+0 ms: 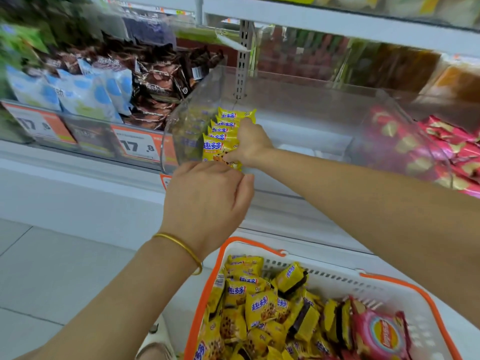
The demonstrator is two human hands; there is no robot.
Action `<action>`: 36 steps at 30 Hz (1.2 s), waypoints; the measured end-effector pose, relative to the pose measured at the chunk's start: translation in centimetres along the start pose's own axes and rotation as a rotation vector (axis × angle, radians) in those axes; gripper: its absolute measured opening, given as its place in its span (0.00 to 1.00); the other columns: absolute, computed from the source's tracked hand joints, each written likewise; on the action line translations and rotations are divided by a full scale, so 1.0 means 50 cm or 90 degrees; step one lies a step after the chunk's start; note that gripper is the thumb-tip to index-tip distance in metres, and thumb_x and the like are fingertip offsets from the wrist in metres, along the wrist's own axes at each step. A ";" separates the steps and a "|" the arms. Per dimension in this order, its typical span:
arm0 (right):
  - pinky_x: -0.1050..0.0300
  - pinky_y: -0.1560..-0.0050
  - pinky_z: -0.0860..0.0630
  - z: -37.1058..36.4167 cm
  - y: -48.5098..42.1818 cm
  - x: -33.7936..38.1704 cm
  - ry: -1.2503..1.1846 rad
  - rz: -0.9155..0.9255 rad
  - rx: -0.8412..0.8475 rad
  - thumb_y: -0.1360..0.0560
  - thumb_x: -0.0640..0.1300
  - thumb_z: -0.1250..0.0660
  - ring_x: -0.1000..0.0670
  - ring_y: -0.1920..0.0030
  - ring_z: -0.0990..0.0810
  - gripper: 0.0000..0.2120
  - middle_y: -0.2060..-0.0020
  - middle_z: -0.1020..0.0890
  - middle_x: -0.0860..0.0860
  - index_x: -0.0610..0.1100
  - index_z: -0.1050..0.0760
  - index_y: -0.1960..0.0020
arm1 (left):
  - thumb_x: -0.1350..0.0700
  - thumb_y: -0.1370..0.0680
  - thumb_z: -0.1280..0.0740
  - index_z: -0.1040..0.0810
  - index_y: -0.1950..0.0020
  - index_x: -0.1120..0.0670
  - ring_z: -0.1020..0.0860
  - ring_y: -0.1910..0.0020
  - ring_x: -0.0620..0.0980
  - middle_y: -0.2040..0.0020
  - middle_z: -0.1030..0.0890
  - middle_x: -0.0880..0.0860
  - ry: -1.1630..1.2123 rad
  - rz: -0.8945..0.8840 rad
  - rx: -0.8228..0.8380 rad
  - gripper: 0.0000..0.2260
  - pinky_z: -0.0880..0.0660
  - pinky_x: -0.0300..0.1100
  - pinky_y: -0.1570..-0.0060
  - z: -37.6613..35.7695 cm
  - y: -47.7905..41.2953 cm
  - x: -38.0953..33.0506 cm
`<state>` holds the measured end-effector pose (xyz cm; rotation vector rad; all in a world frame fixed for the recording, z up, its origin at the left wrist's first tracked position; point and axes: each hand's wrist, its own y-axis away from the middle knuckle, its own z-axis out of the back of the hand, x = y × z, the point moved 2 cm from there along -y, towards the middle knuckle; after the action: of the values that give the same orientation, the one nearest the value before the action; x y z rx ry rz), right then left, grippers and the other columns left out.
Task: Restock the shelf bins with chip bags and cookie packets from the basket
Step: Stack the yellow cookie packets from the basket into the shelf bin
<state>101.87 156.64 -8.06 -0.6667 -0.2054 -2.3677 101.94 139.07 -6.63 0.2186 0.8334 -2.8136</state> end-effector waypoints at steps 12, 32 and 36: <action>0.52 0.68 0.28 0.116 0.095 -0.004 -0.054 0.051 -0.029 0.31 0.41 0.25 0.44 0.59 0.23 0.21 0.61 0.27 0.48 0.48 0.39 0.57 | 0.51 0.22 0.42 0.19 0.53 0.55 0.23 0.53 0.57 0.53 0.18 0.51 0.005 -0.055 -0.134 0.14 0.30 0.49 0.53 0.023 0.015 -0.014; 0.49 0.43 0.28 -0.272 0.437 -0.289 0.143 -0.079 0.239 0.30 0.51 0.27 0.44 0.38 0.30 0.28 0.40 0.28 0.45 0.41 0.34 0.37 | 0.51 0.21 0.41 0.23 0.41 0.49 0.27 0.43 0.49 0.45 0.23 0.48 0.011 0.049 0.326 0.12 0.26 0.46 0.51 -0.089 0.145 -0.074; 0.59 0.53 0.32 -0.213 0.432 -0.275 0.067 -0.030 0.230 0.30 0.53 0.28 0.50 0.46 0.29 0.24 0.45 0.27 0.49 0.44 0.29 0.39 | 0.48 0.21 0.41 0.27 0.37 0.47 0.27 0.41 0.48 0.40 0.24 0.48 -0.006 0.037 0.399 0.13 0.26 0.46 0.47 -0.100 0.147 -0.072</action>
<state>120.26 144.38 -24.85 -0.3661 -0.5916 -2.3181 107.53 136.31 -13.93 0.3081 -0.0824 -2.9240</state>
